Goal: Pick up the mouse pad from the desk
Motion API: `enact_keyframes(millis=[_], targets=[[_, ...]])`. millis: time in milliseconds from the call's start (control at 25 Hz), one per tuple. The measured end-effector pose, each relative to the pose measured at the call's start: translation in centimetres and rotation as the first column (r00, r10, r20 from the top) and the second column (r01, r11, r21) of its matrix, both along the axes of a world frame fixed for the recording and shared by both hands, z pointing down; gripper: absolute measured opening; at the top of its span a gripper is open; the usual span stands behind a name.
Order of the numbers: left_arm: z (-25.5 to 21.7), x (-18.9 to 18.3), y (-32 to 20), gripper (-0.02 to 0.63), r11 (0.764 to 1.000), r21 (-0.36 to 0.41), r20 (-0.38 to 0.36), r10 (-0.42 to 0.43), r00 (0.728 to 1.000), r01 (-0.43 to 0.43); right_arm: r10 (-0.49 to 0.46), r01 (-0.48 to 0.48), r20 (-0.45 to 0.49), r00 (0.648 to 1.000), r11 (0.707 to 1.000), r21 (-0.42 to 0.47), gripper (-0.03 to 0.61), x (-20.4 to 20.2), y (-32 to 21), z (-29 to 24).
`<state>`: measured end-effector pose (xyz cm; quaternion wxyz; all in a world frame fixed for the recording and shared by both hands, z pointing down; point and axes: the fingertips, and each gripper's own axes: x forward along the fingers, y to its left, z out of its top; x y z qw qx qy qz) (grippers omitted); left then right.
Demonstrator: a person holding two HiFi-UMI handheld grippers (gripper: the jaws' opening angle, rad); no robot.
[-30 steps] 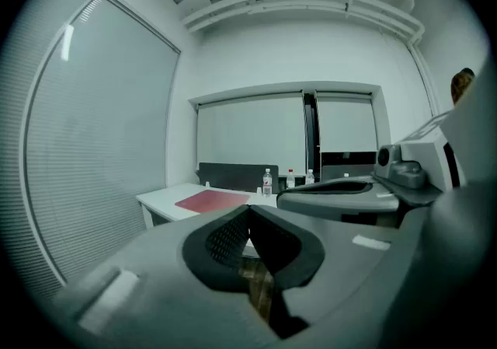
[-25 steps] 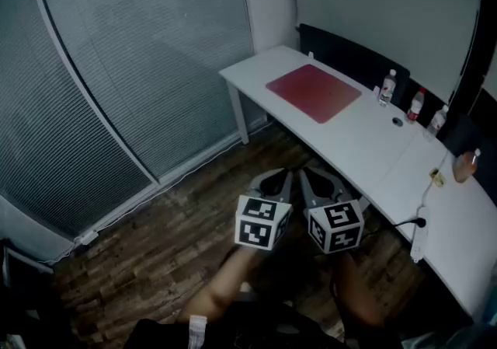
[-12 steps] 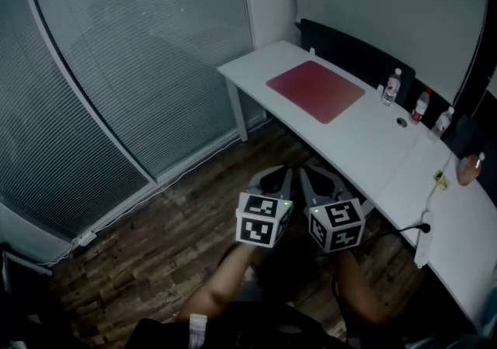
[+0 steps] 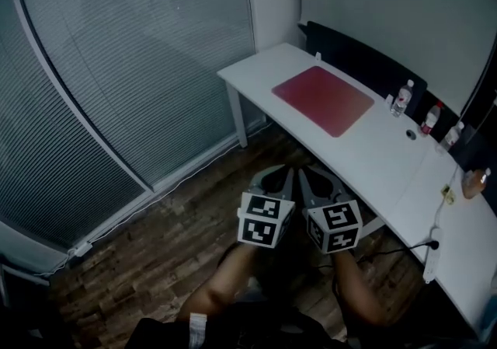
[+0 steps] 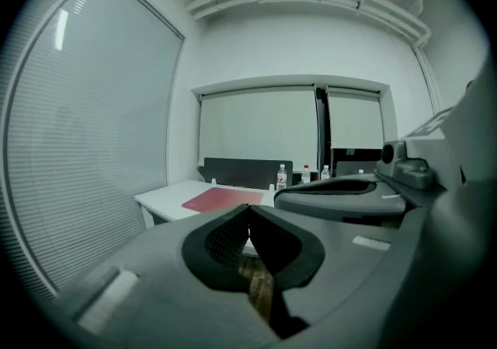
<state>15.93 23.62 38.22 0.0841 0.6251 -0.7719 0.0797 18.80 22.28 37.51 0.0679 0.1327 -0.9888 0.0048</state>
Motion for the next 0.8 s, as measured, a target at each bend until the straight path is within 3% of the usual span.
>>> enact_keyframes(millis=[440, 800], targets=[[-0.7, -9.2, 0.0, 0.005, 0.999, 0.007, -0.018, 0.049, 0.999, -0.049, 0.051, -0.051, -0.005, 0.999, 0.999, -0.001, 0.002, -9.2, -0.1, -0.6], [-0.6, -12.4, 0.5, 0.005, 0.999, 0.016, -0.039, 0.041, 0.998, -0.041, 0.060, -0.060, -0.014, 0.998, 0.998, 0.003, 0.002, -12.0, 0.0, -0.5]])
